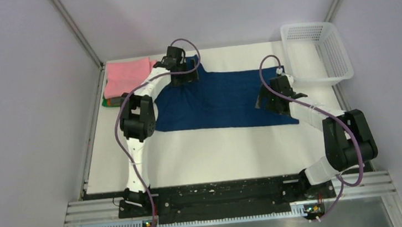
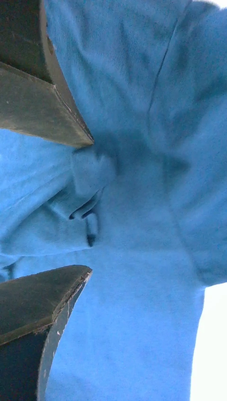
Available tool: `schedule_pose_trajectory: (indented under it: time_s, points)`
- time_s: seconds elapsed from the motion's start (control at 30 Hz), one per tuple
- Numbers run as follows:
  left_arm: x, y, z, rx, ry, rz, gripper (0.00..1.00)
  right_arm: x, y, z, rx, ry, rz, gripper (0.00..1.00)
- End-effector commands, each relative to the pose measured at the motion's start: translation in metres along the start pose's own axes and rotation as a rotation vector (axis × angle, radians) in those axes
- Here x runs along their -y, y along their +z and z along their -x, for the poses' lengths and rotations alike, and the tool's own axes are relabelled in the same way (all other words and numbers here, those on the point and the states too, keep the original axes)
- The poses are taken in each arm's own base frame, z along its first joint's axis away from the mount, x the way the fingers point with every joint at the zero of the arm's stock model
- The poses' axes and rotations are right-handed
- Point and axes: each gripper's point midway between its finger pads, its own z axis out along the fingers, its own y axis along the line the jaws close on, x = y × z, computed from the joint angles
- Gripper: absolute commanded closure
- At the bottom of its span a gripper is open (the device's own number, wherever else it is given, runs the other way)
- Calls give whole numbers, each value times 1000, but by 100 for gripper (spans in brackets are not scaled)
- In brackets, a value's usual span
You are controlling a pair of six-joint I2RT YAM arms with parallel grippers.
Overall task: Fold and stack the t-shirts
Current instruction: Fold the flattened tshirt in 1/3 of the way
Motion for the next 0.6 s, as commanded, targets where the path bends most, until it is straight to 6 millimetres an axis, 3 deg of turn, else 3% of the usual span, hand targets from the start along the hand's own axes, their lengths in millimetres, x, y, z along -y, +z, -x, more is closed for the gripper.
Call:
schedule_pose_trajectory:
  time_s: [0.0,0.07,0.17,0.33,0.43,0.57]
  points:
    - [-21,-13,85,274,-19,153,1,6,3,5,32,-9,-40,1]
    - [-35,-12,97,288,-52,199,1,10,2,4,30,-12,-57,1]
    - [-40,-22,108,292,-77,187,1,13,0,6,39,-14,-73,1]
    - [-12,-56,102,282,-69,67,1,6,-2,10,46,-20,-39,1]
    - [19,-72,77,248,-46,-72,1,0,-2,10,45,-20,-11,1]
    - [47,-70,17,154,-35,-208,1,-13,-1,10,46,-35,68,2]
